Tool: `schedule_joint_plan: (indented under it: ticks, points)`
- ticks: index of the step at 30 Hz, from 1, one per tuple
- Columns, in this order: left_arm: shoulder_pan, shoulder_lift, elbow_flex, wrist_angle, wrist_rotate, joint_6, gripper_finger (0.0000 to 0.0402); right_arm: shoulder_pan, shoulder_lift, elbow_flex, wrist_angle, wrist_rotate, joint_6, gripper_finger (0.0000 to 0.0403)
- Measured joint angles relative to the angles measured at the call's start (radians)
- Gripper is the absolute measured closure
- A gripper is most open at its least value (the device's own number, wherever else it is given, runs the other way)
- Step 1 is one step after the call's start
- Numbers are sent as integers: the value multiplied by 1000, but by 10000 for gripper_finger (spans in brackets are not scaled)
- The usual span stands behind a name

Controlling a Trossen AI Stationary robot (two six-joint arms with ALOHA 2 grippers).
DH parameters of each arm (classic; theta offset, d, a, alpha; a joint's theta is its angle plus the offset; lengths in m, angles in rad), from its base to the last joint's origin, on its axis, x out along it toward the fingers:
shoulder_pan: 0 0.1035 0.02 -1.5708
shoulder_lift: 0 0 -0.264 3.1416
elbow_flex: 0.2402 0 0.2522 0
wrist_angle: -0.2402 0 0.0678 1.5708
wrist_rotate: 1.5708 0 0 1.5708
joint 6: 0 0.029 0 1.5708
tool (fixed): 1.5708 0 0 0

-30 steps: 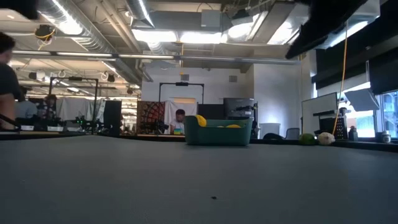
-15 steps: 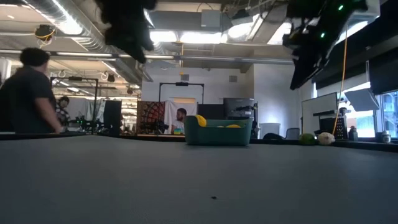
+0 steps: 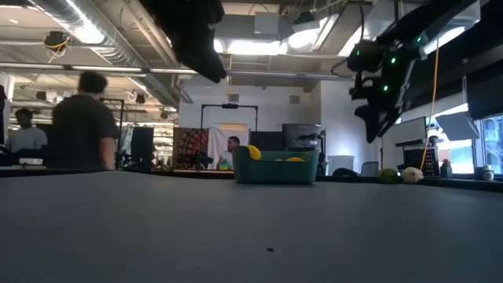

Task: Sort produce into baskets
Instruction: Put the green lime into the pink bin

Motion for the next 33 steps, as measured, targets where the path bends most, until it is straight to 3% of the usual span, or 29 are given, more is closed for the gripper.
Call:
schedule_joint_plan:
  ticks: [12, 33]
  points:
    - [92, 1, 0, 72, -2, 179, 150, -187, 192, 0, 100, 1, -1, 141]
    - [105, 1, 0, 69, -1, 39, 150, -286, 302, 0, 226, -47, 17, 141]
